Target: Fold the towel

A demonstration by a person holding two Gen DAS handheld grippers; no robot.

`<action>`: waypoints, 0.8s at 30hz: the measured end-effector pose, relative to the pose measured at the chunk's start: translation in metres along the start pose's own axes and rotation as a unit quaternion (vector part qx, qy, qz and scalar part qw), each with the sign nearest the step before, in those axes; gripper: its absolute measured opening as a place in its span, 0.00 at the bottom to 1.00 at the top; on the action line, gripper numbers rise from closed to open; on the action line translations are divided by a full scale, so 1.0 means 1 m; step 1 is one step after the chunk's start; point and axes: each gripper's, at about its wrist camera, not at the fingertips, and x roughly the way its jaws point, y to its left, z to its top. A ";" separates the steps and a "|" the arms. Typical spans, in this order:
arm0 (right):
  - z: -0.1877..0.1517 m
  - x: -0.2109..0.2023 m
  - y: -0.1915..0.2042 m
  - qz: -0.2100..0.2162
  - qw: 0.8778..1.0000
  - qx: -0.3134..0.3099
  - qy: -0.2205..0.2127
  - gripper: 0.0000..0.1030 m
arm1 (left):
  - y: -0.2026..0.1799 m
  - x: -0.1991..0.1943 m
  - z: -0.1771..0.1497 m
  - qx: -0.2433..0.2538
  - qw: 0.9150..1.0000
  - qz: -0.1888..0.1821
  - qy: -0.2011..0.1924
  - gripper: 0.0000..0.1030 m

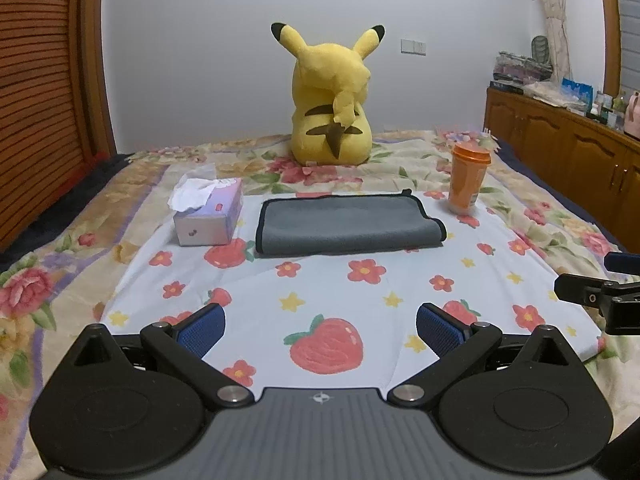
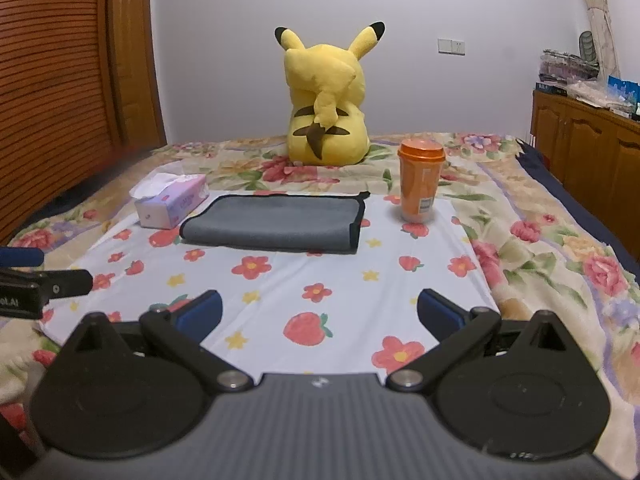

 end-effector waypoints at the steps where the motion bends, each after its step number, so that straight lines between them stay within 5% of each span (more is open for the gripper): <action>1: 0.000 0.000 0.000 0.000 1.000 0.001 -0.001 1.00 | 0.000 -0.001 0.000 0.001 1.000 0.001 -0.003 1.00; 24: 0.003 -0.010 -0.010 -0.004 0.999 0.020 -0.038 1.00 | 0.004 -0.021 0.005 0.001 0.998 0.011 -0.064 1.00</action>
